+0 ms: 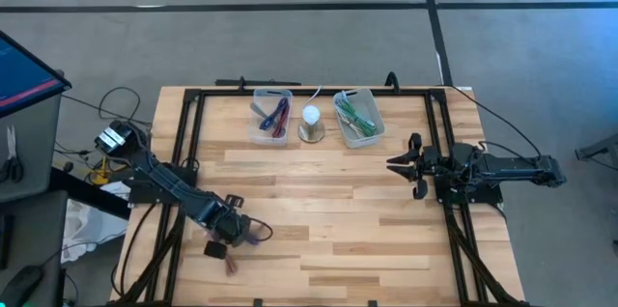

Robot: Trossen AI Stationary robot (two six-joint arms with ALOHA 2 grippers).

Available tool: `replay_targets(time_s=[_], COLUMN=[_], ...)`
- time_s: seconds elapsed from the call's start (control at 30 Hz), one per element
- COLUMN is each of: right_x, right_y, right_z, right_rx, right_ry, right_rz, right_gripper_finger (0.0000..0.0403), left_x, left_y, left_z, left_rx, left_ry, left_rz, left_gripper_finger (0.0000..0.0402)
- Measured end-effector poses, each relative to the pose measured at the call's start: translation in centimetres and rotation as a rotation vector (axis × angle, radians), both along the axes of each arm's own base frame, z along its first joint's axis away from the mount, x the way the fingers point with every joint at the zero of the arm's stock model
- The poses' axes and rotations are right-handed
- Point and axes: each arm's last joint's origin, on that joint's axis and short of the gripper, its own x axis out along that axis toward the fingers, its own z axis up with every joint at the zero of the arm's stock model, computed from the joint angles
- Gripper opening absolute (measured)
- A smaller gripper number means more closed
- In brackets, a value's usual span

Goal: Pick & Place USB Port
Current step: Put the purple charger cable into the gray bin

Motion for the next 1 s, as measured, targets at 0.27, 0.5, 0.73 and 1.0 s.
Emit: replay_targets(time_s=[0.27,0.5,0.73,1.0], right_x=[0.0,0.0,-0.1,-0.3], right_y=[0.0,-0.1,-0.5,-1.1], right_z=[0.0,0.0,0.5,1.0], right_rx=[0.0,-0.001,0.043,0.151], right_ry=[0.0,-0.002,-0.063,-0.143], right_rz=[0.0,-0.018,-0.175,-0.384], right_gripper_finger=[0.0075,0.0075,0.0075,0.0075], left_x=[0.4,2.2,4.8,5.8], left_y=[0.5,3.8,8.1,12.4], left_z=[0.4,3.2,7.9,10.8], left_rx=[0.046,0.176,0.142,0.174], left_ry=[-0.075,-0.355,-0.716,-0.933], left_rz=[0.038,0.218,0.284,0.283], left_gripper_finger=[0.0027,0.0027,0.0027,0.0027])
